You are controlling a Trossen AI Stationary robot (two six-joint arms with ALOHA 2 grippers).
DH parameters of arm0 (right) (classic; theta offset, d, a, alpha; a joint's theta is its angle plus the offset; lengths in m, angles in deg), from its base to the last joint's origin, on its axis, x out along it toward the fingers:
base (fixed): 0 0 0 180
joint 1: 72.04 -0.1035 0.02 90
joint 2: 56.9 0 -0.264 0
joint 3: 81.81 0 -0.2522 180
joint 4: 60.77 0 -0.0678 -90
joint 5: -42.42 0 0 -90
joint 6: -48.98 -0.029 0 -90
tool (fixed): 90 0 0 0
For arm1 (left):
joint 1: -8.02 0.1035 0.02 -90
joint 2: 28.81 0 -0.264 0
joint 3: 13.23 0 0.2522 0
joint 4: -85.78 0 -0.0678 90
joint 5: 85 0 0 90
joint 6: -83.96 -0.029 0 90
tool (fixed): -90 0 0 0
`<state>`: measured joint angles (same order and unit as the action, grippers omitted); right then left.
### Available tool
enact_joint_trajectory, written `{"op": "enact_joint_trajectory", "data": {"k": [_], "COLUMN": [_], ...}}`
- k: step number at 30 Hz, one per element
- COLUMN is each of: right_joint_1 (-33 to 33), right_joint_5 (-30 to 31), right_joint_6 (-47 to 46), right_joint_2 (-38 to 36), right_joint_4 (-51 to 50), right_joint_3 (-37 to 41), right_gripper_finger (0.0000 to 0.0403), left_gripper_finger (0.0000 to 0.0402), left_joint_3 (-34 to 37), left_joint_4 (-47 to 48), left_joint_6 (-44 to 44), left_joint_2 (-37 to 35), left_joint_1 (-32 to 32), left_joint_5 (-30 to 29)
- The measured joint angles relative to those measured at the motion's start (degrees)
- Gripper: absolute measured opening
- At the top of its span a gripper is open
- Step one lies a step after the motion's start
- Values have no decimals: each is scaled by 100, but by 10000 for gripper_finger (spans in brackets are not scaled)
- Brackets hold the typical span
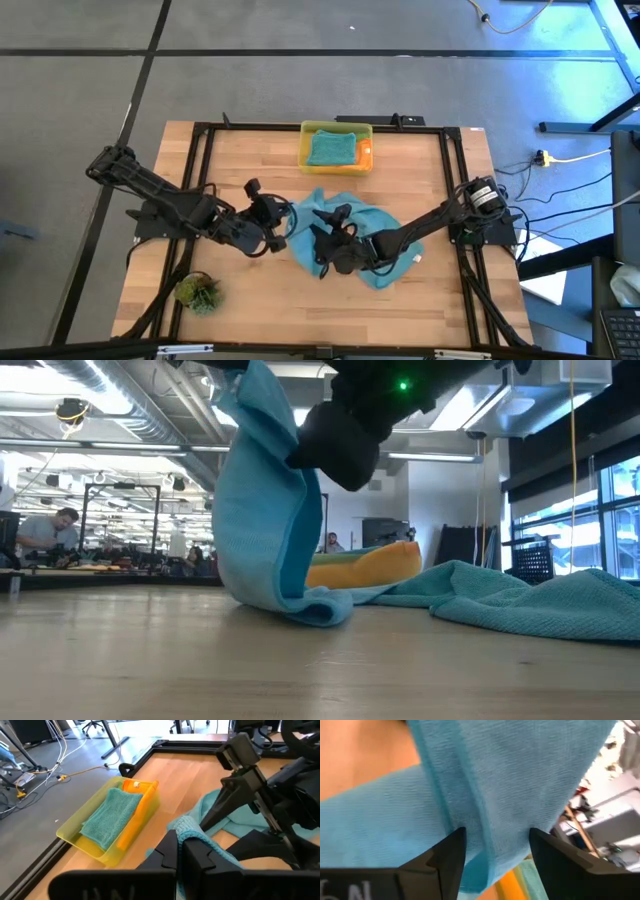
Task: Fold microfiber towels
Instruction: Fold the top blue microfiber cloth
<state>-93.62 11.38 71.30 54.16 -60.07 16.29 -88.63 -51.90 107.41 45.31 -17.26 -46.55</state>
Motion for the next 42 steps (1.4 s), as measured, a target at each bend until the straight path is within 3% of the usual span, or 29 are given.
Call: {"op": "enact_joint_trajectory", "data": {"k": [14, 18, 22, 28, 36, 42], "right_joint_1": [2, 2, 7, 107, 113, 102], "right_joint_5": [364, -11, -613, -842, -921, -919], "right_joint_6": [364, 345, 353, 565, 792, 794], "right_joint_2": [0, 0, 0, 0, -112, -225], "right_joint_4": [921, 1153, 1331, 1326, 1404, 1416], "right_joint_3": [0, 0, 0, 0, 0, 0], "right_gripper_finger": [218, 211, 159, 20, 6, 4], "left_gripper_finger": [0, 0, 0, 0, 2, 22], "left_joint_3": [-13, -13, -13, -13, -18, 29], "left_joint_4": [-7, -7, -9, -9, 69, 369], "left_joint_6": [7, 9, 11, 11, 28, 638], "left_joint_2": [0, 0, 0, 0, 0, 0], "left_joint_1": [63, 64, 64, 64, 55, -153], "left_joint_5": [153, 153, 156, 175, 588, 952]}}
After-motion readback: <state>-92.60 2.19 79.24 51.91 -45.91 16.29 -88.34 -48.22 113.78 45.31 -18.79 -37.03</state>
